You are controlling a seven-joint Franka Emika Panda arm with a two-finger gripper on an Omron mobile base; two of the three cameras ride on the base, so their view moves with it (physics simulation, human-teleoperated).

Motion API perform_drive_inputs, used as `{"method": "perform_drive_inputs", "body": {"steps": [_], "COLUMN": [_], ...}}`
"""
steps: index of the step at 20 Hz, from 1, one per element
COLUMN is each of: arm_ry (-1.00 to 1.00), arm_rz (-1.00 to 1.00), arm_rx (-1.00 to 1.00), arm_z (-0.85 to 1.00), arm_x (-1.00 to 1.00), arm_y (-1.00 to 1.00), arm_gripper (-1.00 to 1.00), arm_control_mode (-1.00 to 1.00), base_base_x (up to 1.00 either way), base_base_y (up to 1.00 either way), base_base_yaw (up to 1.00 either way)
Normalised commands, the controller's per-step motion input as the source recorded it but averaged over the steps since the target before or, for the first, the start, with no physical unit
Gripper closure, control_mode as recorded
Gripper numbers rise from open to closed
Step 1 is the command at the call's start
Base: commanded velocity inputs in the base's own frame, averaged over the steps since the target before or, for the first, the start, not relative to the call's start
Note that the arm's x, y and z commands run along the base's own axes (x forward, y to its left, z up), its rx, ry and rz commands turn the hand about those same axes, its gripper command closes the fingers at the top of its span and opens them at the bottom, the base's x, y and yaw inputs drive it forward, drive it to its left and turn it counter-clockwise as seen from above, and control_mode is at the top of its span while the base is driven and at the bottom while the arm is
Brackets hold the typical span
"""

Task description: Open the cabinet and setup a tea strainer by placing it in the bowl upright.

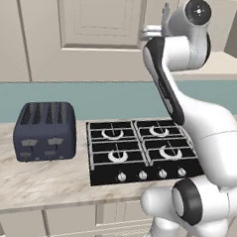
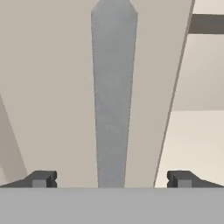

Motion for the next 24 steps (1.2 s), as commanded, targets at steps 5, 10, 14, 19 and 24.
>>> {"method": "perform_drive_inputs", "body": {"steps": [5,10,14,19,24], "arm_ry": [-0.03,-0.07,-0.06,-0.05,-0.03], "arm_rz": [0.01,0.0,0.0,0.0,0.0], "arm_rx": [0.0,0.0,0.0,0.0,0.0], "arm_z": [-0.02,-0.03,-0.02,-0.01,0.0], "arm_x": [0.44,0.29,0.23,0.15,0.2], "arm_y": [0.0,0.0,0.0,0.0,0.0], "arm_gripper": [-1.0,-1.0,-1.0,-1.0,1.0], "arm_control_mode": [-1.0,-1.0,-1.0,-1.0,-1.0], "base_base_x": [0.0,0.0,0.0,0.0,0.0], "base_base_y": [0.0,0.0,0.0,0.0,0.0], "base_base_yaw": [0.0,0.0,0.0,0.0,0.0]}}
